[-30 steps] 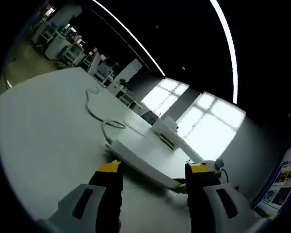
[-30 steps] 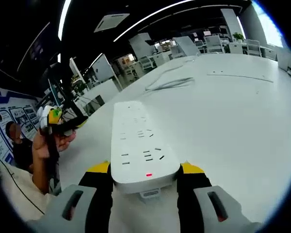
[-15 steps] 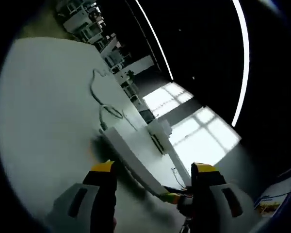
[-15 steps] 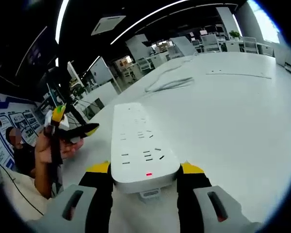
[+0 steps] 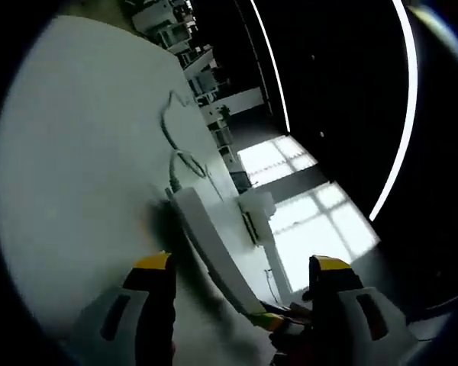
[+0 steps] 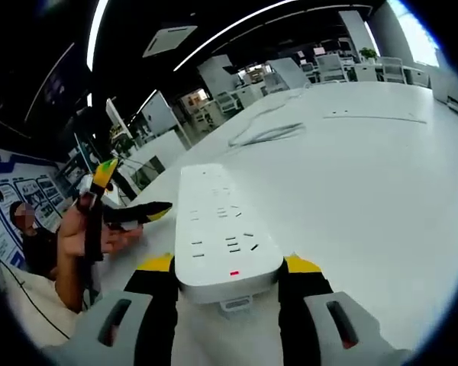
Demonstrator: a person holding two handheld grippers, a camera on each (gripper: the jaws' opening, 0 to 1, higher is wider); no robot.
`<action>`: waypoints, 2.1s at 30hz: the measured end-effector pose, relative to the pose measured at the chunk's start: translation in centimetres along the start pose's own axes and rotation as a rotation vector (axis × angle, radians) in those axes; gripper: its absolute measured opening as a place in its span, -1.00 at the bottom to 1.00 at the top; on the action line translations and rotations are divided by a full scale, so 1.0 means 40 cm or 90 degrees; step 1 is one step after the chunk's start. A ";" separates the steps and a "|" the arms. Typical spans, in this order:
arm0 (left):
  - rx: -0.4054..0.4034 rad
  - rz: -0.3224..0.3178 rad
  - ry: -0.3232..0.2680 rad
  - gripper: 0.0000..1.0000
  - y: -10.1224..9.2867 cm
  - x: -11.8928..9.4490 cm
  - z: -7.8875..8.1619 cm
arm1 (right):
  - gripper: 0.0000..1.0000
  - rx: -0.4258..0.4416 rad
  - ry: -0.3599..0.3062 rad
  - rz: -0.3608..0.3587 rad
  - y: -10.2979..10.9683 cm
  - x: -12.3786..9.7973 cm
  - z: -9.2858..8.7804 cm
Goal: Pick up the power strip scattered on the table, fix it on the side mounting bracket of the table, and press the switch
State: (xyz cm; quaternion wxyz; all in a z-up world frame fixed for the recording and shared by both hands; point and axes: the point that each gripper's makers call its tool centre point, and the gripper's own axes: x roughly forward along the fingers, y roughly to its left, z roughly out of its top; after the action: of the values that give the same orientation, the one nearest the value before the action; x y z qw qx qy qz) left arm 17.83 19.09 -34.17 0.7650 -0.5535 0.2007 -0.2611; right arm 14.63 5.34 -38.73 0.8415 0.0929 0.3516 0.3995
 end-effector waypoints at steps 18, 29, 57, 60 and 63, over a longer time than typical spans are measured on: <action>-0.038 0.023 0.007 0.51 0.013 0.091 -0.009 | -0.06 0.020 -0.011 0.013 0.005 -0.002 0.010; -0.078 0.034 -0.010 0.47 0.033 0.117 -0.007 | -0.06 0.006 -0.016 0.011 0.009 0.003 0.008; -0.170 0.056 -0.046 0.18 0.085 0.132 0.003 | -0.06 -0.074 0.011 -0.040 0.023 0.022 -0.041; -0.183 0.052 -0.041 0.15 0.083 0.128 0.002 | -0.06 -0.077 0.013 -0.041 0.029 0.022 -0.043; -0.186 0.057 -0.045 0.13 0.088 0.126 0.004 | -0.06 -0.081 0.016 -0.043 0.032 0.024 -0.046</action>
State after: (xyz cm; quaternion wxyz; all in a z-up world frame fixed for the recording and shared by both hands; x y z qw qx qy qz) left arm 22.51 16.96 -37.56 0.6937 -0.6583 0.2342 -0.1750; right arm 13.04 6.67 -40.00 0.8544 0.0223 0.3386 0.3935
